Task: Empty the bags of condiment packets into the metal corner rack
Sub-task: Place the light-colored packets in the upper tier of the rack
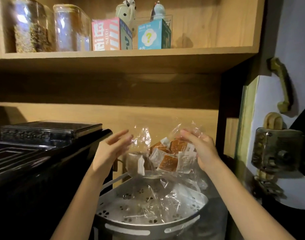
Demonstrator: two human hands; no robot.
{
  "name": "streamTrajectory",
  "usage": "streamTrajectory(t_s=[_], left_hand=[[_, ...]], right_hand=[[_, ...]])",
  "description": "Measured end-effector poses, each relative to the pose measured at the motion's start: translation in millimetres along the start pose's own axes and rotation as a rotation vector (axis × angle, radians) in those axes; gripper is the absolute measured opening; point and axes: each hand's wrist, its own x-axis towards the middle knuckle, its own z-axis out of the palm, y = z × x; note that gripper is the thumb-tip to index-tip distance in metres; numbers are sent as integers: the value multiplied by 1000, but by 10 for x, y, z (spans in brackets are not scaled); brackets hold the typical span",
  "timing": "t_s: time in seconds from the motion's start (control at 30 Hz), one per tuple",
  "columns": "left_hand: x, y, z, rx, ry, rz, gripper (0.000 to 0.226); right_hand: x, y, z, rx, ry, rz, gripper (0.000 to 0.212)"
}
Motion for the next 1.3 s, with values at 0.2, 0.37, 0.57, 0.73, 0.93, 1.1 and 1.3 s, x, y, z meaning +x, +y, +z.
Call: streamTrajectory(t_s=[0.2,0.37,0.57,0.73,0.93,1.1,1.3], left_hand=[[-68,-105,38,0,104,19,15],[-40,-17,36,-102,218,99,14],[-59,-69,32,-52,243,77,10],[-111,-132,82,45,193,23,16],[-135,-199,39,319,29,-104,44],[-149,-142,10,296,114,58,54],[-69,-79,-22,318,222,177,47]], right_hand=[[34,-82,-8,-39,-43,1,7],[-2,-62,-123,-236,-189,85,29],[-61,168,-397,-377,-459,480,74],[-90,211,-413,-427,-391,411,44],[-56,276,-396,-337,-197,323,34],[-77,282,-331,-227,12,217,23],[-130,130,-265,-173,2,58,17]])
